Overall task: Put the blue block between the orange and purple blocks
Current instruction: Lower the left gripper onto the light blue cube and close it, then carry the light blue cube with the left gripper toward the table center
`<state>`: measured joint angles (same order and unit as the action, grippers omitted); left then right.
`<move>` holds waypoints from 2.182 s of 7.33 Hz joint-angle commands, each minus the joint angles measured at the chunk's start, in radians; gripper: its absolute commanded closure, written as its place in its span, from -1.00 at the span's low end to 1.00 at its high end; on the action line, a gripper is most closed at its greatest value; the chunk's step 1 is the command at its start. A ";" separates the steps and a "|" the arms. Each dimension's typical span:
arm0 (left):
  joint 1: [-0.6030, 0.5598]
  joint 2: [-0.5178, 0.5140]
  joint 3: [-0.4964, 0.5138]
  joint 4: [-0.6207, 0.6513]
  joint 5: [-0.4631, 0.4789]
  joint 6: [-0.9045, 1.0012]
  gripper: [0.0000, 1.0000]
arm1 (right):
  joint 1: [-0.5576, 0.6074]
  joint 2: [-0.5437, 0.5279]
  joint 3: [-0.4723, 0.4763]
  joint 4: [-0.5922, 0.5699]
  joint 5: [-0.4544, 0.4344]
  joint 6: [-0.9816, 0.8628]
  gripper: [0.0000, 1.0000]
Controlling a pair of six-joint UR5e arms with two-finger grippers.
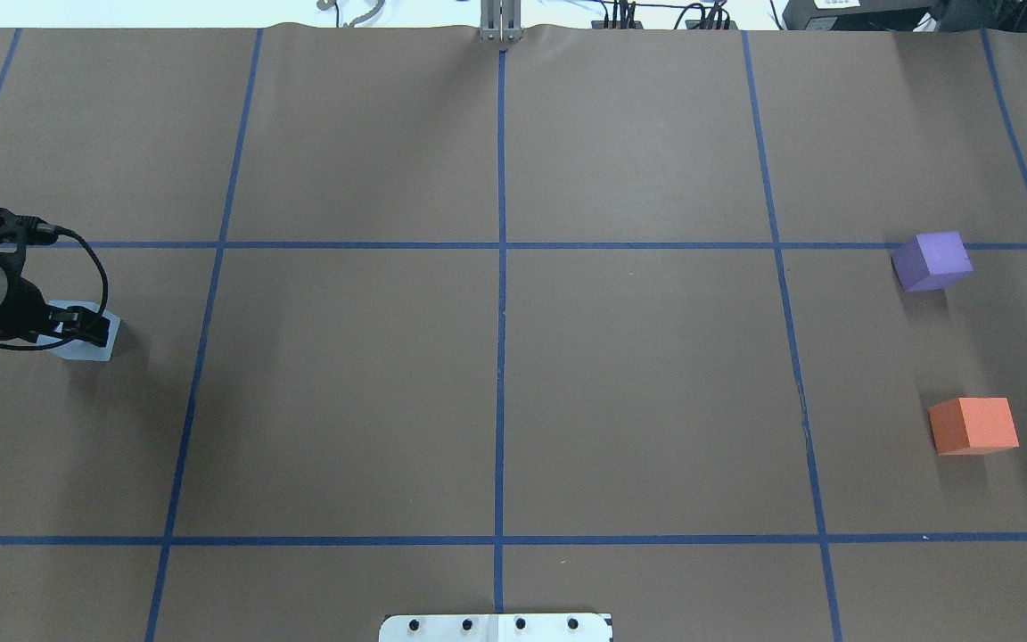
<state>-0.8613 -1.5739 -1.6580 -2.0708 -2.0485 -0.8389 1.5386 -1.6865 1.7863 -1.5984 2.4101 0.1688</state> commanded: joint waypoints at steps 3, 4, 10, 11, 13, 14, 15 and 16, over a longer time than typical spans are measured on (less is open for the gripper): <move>-0.063 -0.008 -0.084 0.077 -0.174 -0.016 1.00 | -0.005 0.007 -0.001 0.000 0.000 0.001 -0.99; -0.074 -0.021 -0.183 0.200 -0.176 -0.016 1.00 | -0.011 0.010 0.007 0.005 0.004 0.001 -0.99; 0.152 -0.816 0.020 0.644 -0.036 -0.352 1.00 | -0.083 0.060 0.044 0.009 0.017 0.057 -0.99; 0.183 -0.887 0.111 0.615 -0.016 -0.365 1.00 | -0.100 0.080 0.042 0.008 0.017 0.078 -0.99; 0.253 -0.906 0.301 0.385 0.045 -0.364 1.00 | -0.109 0.131 0.045 0.008 0.029 0.112 -0.99; 0.296 -0.916 0.363 0.324 0.106 -0.365 1.00 | -0.124 0.177 0.047 0.002 0.029 0.167 -0.99; 0.321 -0.929 0.392 0.313 0.108 -0.365 1.00 | -0.164 0.224 0.047 0.002 0.020 0.245 -0.99; 0.335 -0.931 0.394 0.311 0.108 -0.365 0.41 | -0.184 0.270 0.051 -0.002 0.024 0.312 -0.99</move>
<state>-0.5538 -2.4968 -1.2896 -1.7401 -1.9516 -1.2038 1.3862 -1.4754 1.8339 -1.5968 2.4339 0.3943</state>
